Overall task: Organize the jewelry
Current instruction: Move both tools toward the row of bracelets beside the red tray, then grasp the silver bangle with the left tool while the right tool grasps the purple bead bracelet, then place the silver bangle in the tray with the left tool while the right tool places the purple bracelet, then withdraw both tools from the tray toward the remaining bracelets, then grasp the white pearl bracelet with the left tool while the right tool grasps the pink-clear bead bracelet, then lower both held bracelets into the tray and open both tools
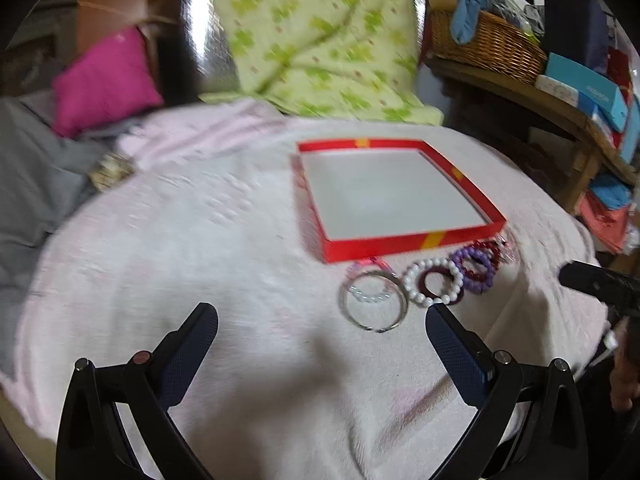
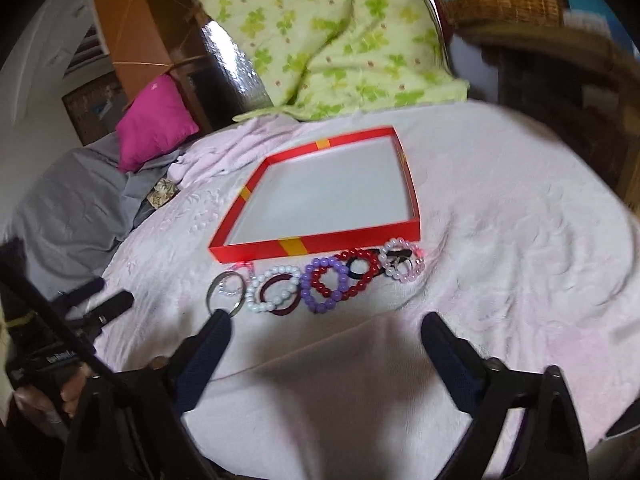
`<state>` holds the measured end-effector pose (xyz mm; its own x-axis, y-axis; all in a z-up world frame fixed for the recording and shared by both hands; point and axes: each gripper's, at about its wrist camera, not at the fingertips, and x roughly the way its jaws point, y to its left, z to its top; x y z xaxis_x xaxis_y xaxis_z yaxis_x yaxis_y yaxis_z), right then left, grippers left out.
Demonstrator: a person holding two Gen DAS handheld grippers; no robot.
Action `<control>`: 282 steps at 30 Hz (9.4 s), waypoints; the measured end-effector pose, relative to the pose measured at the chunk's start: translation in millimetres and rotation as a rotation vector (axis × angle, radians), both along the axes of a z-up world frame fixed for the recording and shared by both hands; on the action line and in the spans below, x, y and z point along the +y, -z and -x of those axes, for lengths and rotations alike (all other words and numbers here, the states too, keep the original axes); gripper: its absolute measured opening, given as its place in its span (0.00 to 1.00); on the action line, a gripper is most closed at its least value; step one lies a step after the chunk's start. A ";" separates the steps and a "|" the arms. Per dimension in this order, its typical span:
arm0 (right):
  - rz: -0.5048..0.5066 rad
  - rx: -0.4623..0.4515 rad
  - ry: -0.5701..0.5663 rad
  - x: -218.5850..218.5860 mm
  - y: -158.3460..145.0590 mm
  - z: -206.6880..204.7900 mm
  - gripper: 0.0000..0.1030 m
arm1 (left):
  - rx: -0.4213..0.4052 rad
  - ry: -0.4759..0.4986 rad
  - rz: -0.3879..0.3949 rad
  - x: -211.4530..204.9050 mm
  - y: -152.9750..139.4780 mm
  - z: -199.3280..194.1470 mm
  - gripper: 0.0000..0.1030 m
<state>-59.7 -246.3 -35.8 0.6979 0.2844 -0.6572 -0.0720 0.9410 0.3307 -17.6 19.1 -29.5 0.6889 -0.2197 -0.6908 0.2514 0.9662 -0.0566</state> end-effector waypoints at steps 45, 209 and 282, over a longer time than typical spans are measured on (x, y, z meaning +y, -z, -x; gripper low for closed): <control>-0.195 0.152 0.022 -21.5 39.6 -67.8 0.32 | 0.094 0.138 0.103 -0.2 28.0 -43.9 0.05; -0.162 0.215 -0.050 -76.6 41.6 -108.6 0.21 | -0.031 0.344 0.321 -30.5 -12.4 -69.9 0.09; -0.356 0.180 -0.034 13.9 65.3 -250.6 0.12 | 0.014 0.189 0.337 -47.5 15.5 -210.4 0.10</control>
